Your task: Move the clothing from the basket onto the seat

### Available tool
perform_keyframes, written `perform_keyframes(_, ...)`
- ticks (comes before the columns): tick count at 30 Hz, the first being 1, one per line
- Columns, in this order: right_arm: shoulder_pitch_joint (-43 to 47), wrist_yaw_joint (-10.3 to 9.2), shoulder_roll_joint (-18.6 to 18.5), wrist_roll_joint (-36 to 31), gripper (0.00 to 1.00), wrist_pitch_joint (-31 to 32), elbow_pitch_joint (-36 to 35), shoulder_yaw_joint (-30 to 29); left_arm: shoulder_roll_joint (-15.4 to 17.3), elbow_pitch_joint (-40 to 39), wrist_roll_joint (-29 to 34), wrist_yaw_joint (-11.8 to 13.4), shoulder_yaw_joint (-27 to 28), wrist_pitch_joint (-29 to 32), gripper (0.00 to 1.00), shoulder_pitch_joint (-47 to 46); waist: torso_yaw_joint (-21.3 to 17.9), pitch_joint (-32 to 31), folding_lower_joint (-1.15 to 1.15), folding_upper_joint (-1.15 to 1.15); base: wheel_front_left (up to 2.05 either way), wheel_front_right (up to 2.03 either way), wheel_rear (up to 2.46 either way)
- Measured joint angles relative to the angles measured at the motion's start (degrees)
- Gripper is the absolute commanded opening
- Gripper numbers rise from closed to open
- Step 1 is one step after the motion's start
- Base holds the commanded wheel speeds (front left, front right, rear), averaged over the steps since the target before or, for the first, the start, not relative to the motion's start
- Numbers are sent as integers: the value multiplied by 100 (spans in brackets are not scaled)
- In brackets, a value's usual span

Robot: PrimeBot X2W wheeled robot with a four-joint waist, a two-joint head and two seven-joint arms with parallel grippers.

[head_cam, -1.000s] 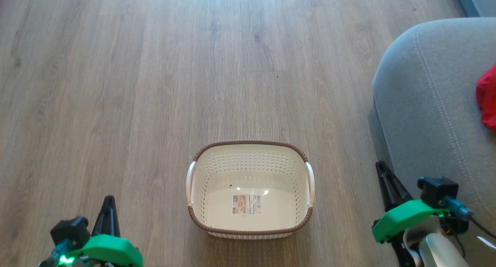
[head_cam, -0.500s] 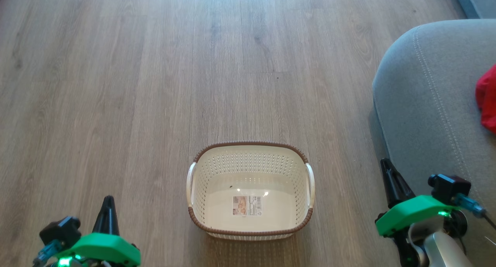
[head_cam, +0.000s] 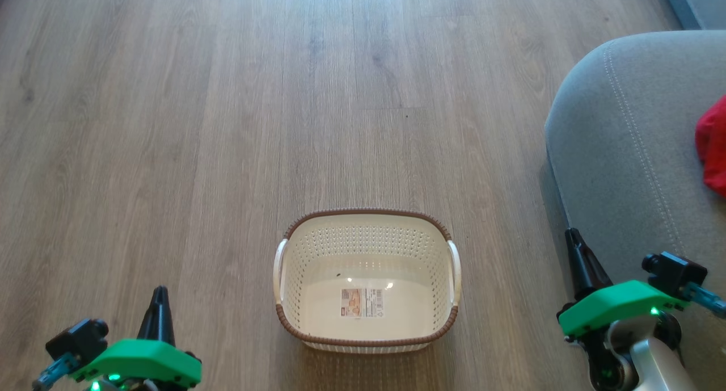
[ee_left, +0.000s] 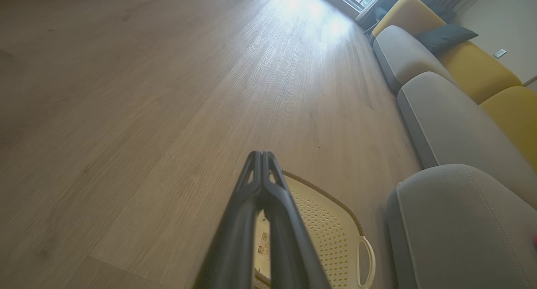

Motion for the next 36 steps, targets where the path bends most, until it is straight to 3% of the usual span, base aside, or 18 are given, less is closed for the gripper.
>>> perform_keyframes(36, 10, -1, 102, 2251, 0, 598, -314, -380, 4, -96, -2372, -200, 1, 622, 0, -147, 14, -75, 1, 0, 0, 0, 0)
